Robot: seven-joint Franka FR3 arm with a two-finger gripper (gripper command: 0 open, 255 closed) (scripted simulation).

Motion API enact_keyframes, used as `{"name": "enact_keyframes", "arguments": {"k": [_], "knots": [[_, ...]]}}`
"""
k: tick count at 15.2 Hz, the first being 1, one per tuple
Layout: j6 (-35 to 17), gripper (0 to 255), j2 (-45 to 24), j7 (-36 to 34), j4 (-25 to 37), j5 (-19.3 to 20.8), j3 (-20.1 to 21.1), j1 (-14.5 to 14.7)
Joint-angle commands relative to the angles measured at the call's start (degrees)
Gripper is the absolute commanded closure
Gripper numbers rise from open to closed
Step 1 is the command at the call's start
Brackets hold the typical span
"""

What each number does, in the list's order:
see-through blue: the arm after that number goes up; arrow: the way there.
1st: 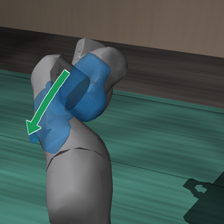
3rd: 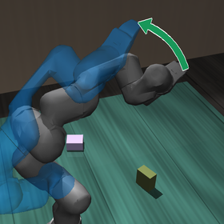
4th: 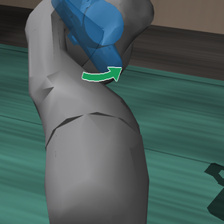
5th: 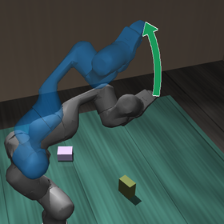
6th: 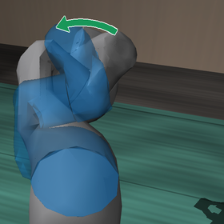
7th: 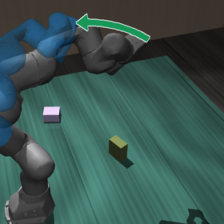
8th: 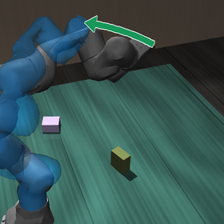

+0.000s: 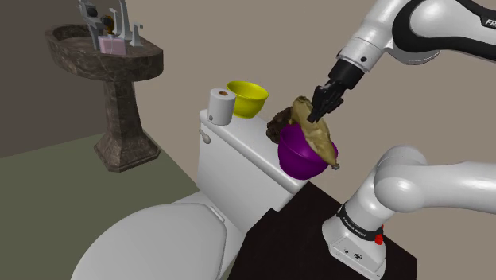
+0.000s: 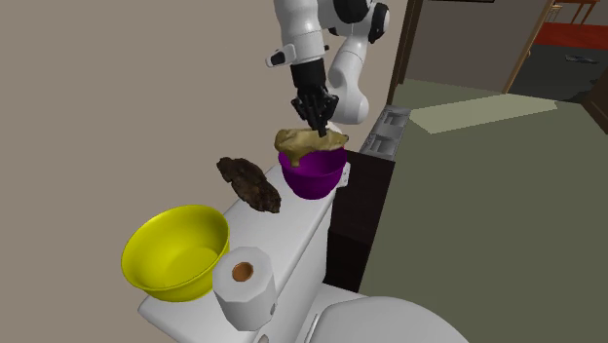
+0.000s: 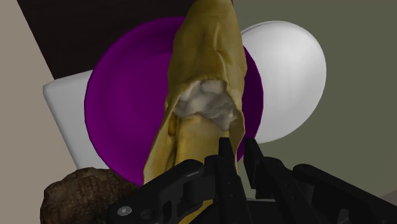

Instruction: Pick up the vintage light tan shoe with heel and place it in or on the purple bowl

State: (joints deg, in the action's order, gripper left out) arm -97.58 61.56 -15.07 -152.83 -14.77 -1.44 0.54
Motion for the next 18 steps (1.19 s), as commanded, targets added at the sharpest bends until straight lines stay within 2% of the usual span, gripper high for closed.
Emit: {"name": "enact_keyframes", "arguments": {"k": [1, 8, 9, 14, 18], "knots": [[-1.3, 255, 0.1, 0.4, -1.5, 0.0, 0.0, -0.1], [-1.3, 255, 0.1, 0.5, -1.5, -0.1, 0.0, -0.2], [-1.4, 0, 0.0, 0.5, -1.4, -0.1, 0.1, -0.1], [-1.3, 0, 0.1, 0.5, -1.5, -0.1, 0.0, -0.2], [5.4, 0, -1.1, 0.3, 6.2, 1.5, -1.8, -0.6]]}}
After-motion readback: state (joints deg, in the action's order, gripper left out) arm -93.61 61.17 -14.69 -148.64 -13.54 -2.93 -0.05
